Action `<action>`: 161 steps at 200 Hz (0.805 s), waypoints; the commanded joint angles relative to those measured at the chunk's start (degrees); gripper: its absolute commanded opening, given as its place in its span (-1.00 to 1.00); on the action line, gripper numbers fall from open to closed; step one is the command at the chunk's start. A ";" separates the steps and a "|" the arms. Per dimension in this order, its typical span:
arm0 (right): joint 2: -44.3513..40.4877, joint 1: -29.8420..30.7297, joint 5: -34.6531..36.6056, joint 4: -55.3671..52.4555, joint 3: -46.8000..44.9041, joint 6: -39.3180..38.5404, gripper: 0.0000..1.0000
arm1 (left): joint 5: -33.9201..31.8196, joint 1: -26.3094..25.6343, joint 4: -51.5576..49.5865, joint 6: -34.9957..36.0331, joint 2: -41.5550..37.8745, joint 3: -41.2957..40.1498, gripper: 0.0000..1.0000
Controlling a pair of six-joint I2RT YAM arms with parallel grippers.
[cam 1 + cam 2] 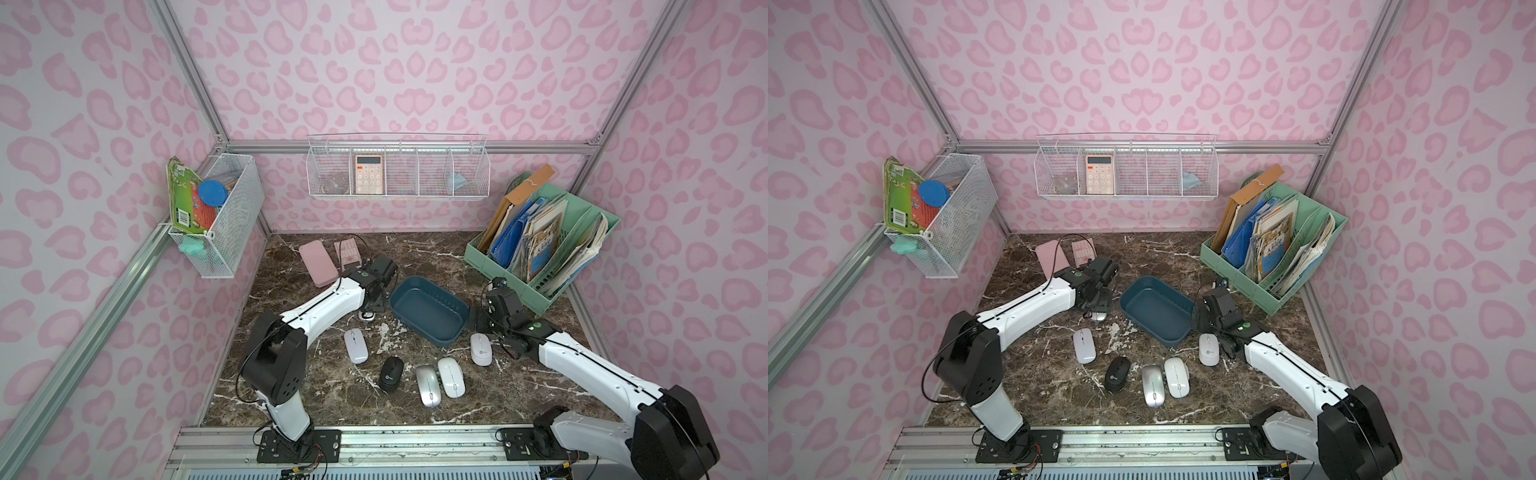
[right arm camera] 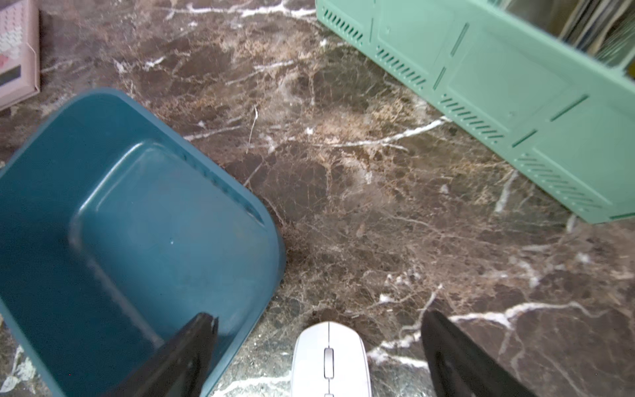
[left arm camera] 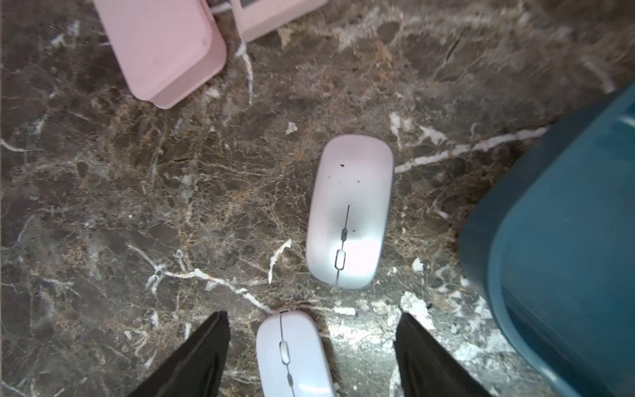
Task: Take out the mouse from the storage box
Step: Place the mouse at the center of the board, then reset both arms
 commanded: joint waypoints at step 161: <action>-18.02 -0.17 14.52 -4.09 1.37 -0.07 1.00 | -33.71 -3.37 23.25 -0.84 -48.77 -35.05 0.99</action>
